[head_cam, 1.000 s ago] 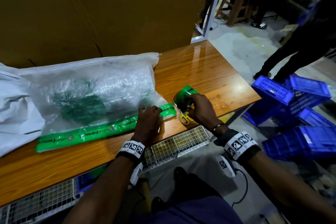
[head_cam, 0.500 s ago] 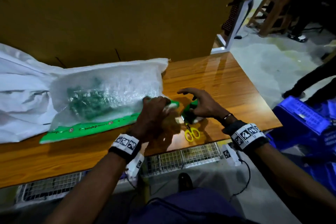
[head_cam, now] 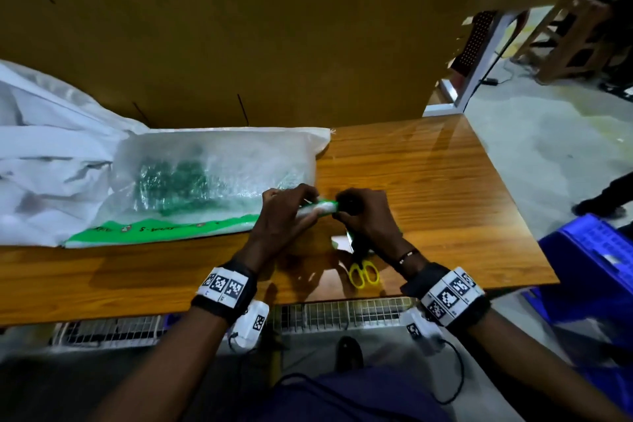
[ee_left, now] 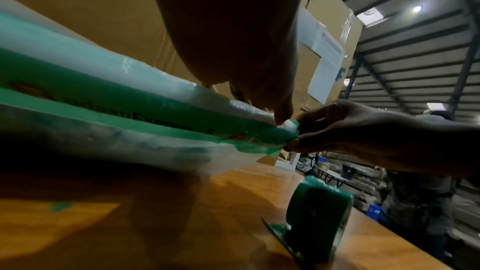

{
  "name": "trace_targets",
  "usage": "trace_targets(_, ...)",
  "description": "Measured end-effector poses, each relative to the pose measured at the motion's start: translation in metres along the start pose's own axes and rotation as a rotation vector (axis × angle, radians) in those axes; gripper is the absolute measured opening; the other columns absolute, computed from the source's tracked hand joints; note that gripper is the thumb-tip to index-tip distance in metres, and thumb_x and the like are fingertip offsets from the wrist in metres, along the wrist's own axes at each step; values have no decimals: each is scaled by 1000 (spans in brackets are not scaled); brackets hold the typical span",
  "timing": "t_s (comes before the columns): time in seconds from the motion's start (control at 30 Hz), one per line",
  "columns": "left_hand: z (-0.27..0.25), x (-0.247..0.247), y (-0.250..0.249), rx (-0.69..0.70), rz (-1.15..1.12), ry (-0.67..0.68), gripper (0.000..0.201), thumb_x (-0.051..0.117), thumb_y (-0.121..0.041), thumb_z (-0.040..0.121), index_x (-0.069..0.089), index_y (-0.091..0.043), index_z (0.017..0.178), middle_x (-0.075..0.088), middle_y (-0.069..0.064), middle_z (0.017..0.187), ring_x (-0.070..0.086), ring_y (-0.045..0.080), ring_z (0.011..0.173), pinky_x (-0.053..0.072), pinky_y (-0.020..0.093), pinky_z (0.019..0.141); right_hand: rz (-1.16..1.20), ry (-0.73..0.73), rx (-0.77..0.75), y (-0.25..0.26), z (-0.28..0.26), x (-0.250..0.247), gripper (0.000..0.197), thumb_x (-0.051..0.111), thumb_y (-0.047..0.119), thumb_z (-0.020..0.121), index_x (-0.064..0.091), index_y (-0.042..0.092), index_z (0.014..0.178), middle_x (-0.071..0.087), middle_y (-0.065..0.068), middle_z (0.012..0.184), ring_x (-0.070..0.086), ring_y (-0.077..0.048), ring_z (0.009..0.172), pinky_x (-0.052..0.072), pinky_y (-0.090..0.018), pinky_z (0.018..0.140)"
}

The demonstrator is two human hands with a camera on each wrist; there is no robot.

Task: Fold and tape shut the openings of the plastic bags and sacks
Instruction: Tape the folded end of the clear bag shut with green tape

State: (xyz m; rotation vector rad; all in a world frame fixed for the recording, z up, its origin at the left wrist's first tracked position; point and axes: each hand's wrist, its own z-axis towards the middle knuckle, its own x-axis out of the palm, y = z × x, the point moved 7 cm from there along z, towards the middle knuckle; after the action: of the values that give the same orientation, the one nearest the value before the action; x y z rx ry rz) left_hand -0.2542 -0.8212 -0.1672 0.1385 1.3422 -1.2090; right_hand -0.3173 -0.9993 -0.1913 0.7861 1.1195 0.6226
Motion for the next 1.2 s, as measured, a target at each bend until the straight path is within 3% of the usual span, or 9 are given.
trace_targets(0.27, -57, 37, 13, -26, -181, 63, 40, 83, -35, 89, 63, -15, 118, 70, -1, 113, 67, 12, 101, 57, 37, 85, -187, 49, 31, -28, -73, 50, 12, 63, 20, 88, 71, 11, 90, 71, -9, 80, 65, -30, 75, 47, -43, 62)
trace_targets(0.4, -97, 62, 20, 31, -155, 182, 43, 79, -32, 92, 61, -9, 124, 60, 5, 121, 62, 16, 105, 55, 32, 85, -277, 145, 153, -30, -109, 81, 20, 58, 3, 74, 62, 12, 92, 68, -13, 83, 64, -39, 80, 41, -39, 59)
trace_targets(0.53, -122, 60, 40, 56, -31, 147, 31, 72, -15, 95, 64, -4, 123, 61, 12, 126, 60, 25, 114, 51, 37, 97, -305, 64, 269, -22, -115, 97, 33, 48, 17, 89, 64, -2, 110, 65, -26, 96, 60, -44, 90, 43, -44, 73)
trace_targets(0.63, -131, 58, 60, 60, 100, 121, 30, 71, -15, 93, 68, -6, 121, 65, 14, 127, 60, 32, 116, 46, 41, 99, -365, 52, 369, -25, -111, 108, 47, 34, 35, 98, 63, -1, 98, 60, -29, 94, 58, -44, 91, 43, -48, 79)
trace_targets(0.73, -136, 61, 68, 57, 69, 142, 35, 56, -29, 99, 67, -8, 125, 64, 12, 131, 59, 30, 120, 46, 42, 102, -490, -4, 390, -13, -108, 110, 36, 44, 27, 96, 63, -3, 91, 59, -31, 93, 58, -45, 88, 46, -49, 79)
trace_targets(0.93, -137, 59, 68, 49, 26, 155, 32, 65, -24, 97, 64, -11, 127, 61, 8, 132, 57, 27, 121, 46, 41, 100, -669, 83, 402, -5, -95, 125, 46, 32, 32, 90, 64, -2, 93, 60, -29, 93, 56, -44, 92, 45, -52, 84)
trace_targets(1.07, -141, 58, 62, 48, 38, 168, 34, 62, -23, 100, 61, -9, 131, 59, 12, 136, 54, 30, 125, 45, 47, 105, -775, 329, 515, -9, -92, 147, 53, 68, 49, 82, 67, 4, 110, 62, -18, 109, 52, -37, 106, 45, -47, 90)
trace_targets(1.13, -141, 60, 62, 62, 101, 201, 37, 59, -26, 102, 59, -10, 136, 57, 13, 142, 52, 31, 132, 42, 50, 110, -732, 272, 462, 9, -93, 152, 69, 87, 37, 70, 60, -1, 120, 61, -21, 111, 56, -40, 102, 48, -48, 84)
trace_targets(1.2, -142, 60, 69, 65, 164, 220, 42, 56, -31, 103, 56, -11, 140, 56, 13, 146, 50, 31, 135, 39, 51, 114, -676, 162, 326, 25, -95, 156, 50, 81, 19, 72, 60, 0, 112, 62, -21, 106, 59, -42, 96, 50, -49, 76)
